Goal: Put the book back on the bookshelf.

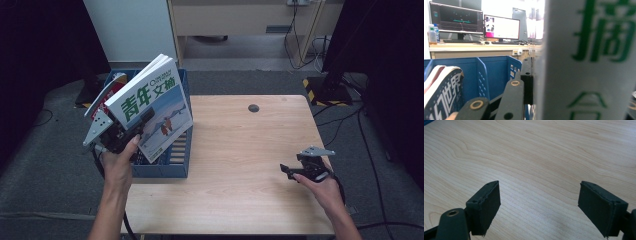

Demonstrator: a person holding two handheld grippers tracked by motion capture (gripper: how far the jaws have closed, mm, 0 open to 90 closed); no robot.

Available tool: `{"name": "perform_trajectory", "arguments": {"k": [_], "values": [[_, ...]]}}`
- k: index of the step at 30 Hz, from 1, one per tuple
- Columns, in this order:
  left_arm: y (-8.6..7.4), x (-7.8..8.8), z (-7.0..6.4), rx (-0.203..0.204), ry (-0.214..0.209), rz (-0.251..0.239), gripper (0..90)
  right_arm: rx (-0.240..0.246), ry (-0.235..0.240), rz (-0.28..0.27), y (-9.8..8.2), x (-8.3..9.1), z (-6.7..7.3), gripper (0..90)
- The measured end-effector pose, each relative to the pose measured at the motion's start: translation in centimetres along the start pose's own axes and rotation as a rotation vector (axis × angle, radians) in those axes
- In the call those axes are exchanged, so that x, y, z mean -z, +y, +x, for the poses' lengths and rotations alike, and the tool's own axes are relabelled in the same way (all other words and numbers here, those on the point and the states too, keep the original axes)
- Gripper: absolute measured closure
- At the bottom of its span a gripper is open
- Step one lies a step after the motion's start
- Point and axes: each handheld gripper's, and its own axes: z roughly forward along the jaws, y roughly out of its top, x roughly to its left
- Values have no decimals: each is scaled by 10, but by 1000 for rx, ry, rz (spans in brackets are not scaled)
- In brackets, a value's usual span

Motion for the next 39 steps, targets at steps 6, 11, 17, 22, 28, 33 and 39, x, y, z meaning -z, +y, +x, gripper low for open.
{"name": "perform_trajectory", "arguments": {"k": [6, 11, 17, 22, 28, 33, 39], "values": [[0, 7, 0, -4, 7, 0, 737, -5, 0, 3, 0, 0, 0, 183], [0, 11, 2, -9, 18, 2, 737, -2, 2, 5, 0, 0, 0, 183], [0, 15, 6, 1, 36, 1, 737, 0, -1, 2, 0, -1, 0, 184], [-1, 14, 8, 3, 60, 5, 737, -2, 0, 2, 0, 0, 0, 184], [-1, 9, 8, -6, 90, 18, 737, -1, -1, 1, 0, 0, -1, 185], [-3, 3, 7, -4, 109, 25, 737, -2, -2, -5, 0, 1, -2, 186], [-6, -3, 7, 1, 124, 28, 737, -8, -1, -6, 0, 1, -3, 187]]}}
